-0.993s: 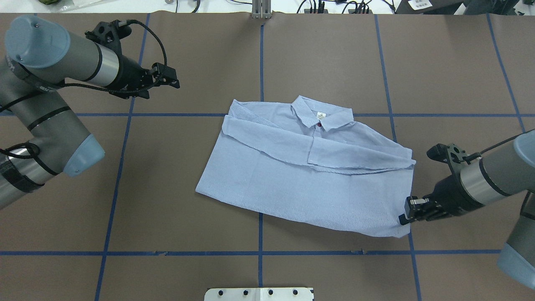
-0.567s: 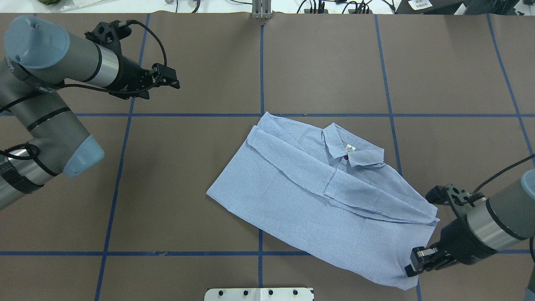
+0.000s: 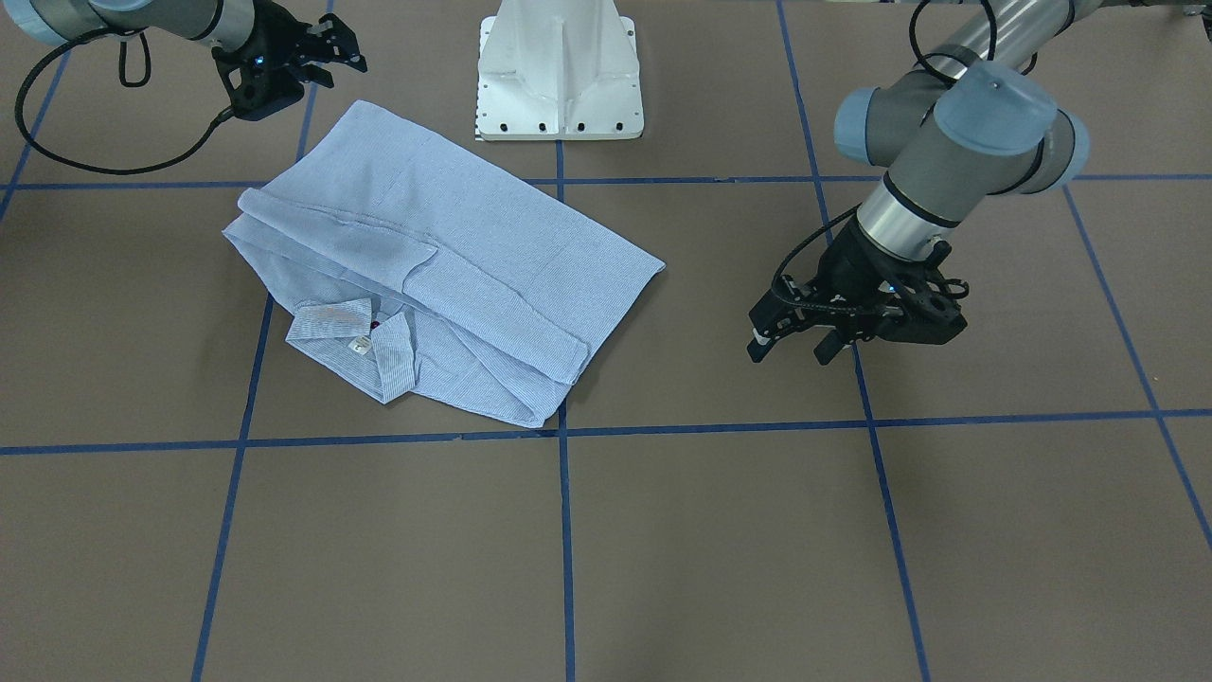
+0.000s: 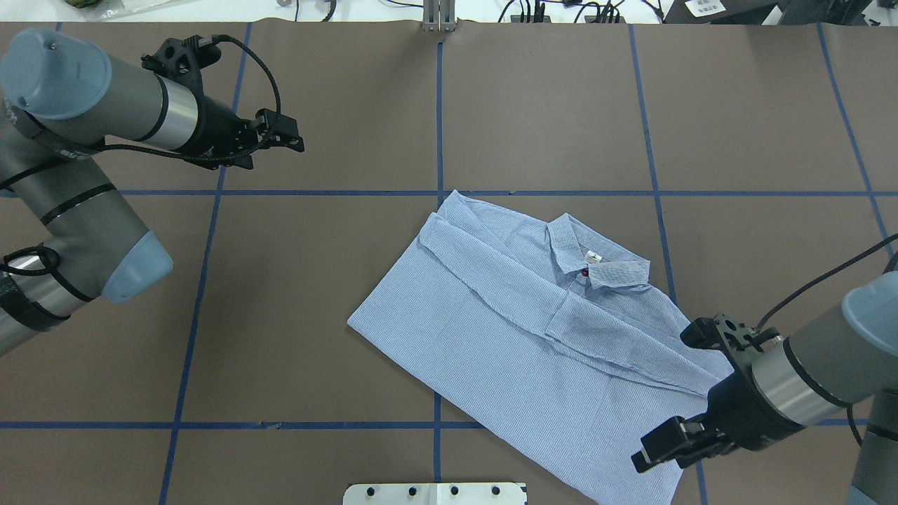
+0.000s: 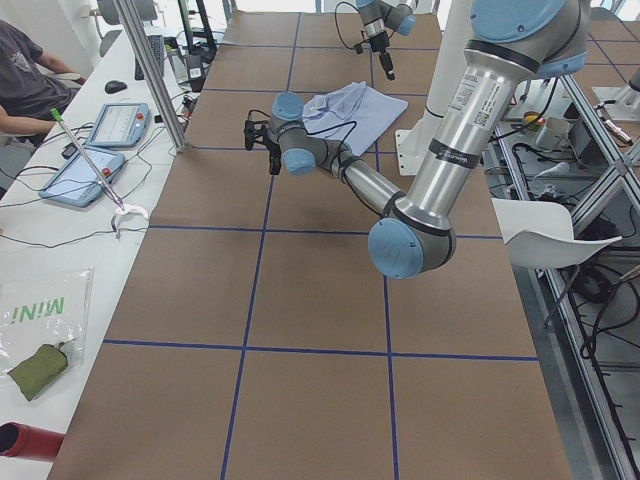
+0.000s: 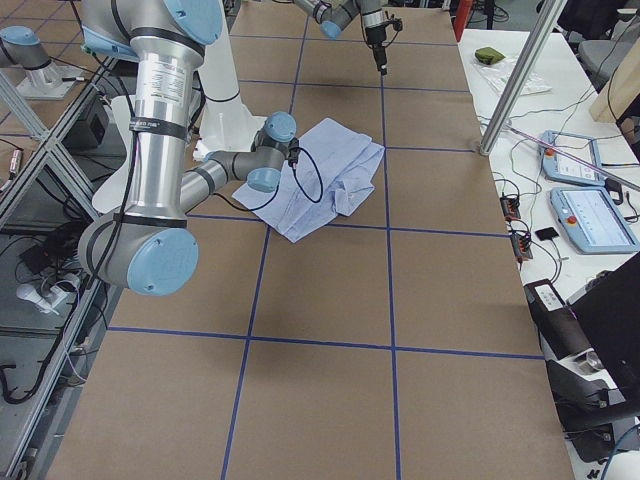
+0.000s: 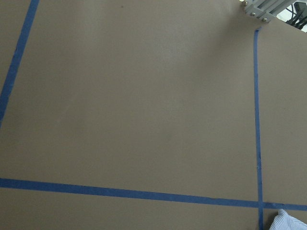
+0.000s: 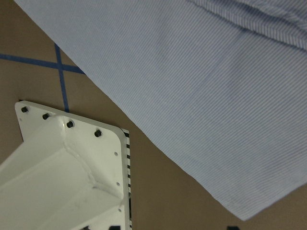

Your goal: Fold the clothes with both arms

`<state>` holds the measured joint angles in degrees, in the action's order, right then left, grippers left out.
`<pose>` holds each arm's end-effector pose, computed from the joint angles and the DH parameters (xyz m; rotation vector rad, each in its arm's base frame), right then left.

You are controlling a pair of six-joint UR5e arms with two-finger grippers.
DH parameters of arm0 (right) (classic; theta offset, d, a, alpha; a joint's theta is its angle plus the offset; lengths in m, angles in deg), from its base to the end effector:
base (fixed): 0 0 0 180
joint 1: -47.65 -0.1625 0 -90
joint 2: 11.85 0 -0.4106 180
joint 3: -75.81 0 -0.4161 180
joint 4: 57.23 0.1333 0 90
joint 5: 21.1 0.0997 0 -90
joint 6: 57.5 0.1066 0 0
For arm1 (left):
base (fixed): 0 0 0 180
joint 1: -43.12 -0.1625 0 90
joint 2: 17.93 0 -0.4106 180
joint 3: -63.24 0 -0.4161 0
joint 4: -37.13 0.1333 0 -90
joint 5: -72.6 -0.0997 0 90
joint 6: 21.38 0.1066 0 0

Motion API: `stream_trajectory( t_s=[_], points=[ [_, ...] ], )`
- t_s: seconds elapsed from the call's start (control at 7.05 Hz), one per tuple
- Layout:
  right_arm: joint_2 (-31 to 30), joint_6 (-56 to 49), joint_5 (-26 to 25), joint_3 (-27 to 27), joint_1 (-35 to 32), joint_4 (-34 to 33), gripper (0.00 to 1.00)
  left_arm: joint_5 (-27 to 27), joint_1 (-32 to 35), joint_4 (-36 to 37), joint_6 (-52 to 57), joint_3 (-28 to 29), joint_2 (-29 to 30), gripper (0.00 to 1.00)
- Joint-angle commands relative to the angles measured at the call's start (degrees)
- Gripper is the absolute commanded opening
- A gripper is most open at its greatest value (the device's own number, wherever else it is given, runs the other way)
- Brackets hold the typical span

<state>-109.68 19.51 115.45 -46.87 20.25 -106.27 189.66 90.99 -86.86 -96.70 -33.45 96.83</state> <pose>-0.3555 -0.2472 0.3335 -0.2992 -1.2539 -0.2501 0.3763 -0.5424 0.2670 0.2227 1.1740 -0.2394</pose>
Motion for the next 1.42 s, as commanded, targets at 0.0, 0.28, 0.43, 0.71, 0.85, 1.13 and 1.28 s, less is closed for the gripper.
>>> stream_trajectory(
  t_s=[0.0,0.28,0.43,0.71,0.85,1.13,1.28],
  points=[
    [5.16,-0.02,-0.06,0.25,-9.99,0.0,1.0,-0.07,-5.39,0.07,-5.66,-3.66,-1.8,1.0],
    [7.03,-0.46,0.37,0.16,-18.0,0.0,1.0,-2.78,-14.17,-0.11,-19.72,-4.91,-1.55,0.99],
    [7.99,-0.46,0.38,0.16,-19.61,-0.09,1.0,-6.89,-18.47,-0.02,-23.78,-4.91,-1.47,0.99],
    [8.7,-0.46,0.38,0.34,-19.62,-0.35,1.0,-9.73,-22.37,0.33,-24.96,-3.16,-1.64,0.98],
    [9.05,-0.38,0.29,0.51,-19.27,-0.53,1.0,-10.87,-23.17,1.9,-24.87,-2.28,-1.38,0.97],
    [9.05,-0.46,0.29,1.04,-19.27,-0.53,1.0,-11.06,-23.7,2.7,-24.96,-2.1,-1.29,0.9],
    [9.05,-0.46,0.29,1.22,-19.27,-0.53,1.0,-11.06,-23.79,2.71,-24.96,-1.92,-1.2,0.87]
  ],
)
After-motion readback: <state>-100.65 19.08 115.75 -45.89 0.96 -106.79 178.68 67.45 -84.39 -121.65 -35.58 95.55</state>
